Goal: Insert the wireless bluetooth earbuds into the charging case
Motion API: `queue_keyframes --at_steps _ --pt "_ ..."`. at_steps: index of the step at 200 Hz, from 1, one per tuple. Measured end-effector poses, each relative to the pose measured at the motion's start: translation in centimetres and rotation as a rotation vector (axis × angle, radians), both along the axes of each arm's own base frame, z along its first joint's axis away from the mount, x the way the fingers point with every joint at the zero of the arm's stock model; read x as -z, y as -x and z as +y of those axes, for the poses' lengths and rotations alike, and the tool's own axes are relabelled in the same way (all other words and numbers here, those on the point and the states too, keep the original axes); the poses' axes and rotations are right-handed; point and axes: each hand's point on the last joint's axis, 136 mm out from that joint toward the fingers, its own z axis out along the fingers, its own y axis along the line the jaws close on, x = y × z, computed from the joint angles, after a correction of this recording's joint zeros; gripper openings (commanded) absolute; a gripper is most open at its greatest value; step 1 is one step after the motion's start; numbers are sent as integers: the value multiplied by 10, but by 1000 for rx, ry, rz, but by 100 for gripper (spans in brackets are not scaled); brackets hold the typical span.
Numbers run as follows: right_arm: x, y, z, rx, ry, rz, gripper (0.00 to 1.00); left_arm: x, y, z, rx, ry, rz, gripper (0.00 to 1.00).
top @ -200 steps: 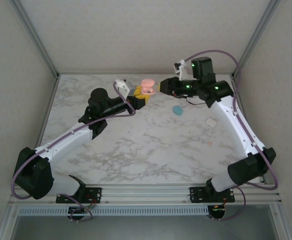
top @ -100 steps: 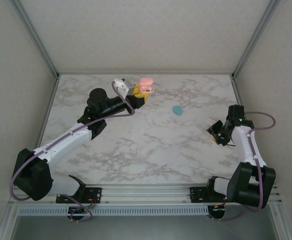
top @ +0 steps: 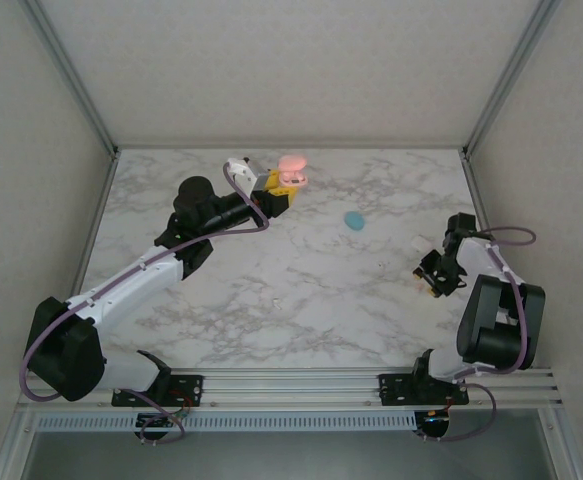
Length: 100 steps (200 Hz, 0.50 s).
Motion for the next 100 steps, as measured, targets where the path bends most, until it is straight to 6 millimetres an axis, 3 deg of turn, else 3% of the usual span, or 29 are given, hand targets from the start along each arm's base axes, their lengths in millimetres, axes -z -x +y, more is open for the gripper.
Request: queue_keyframes --at_steps 50,100 --pt "18 -7 0 -22 -11 34 38 0 0 0 0 -1 1 18" --pt "20 -11 1 -42 -19 31 33 0 -1 0 -3 -1 1 18"
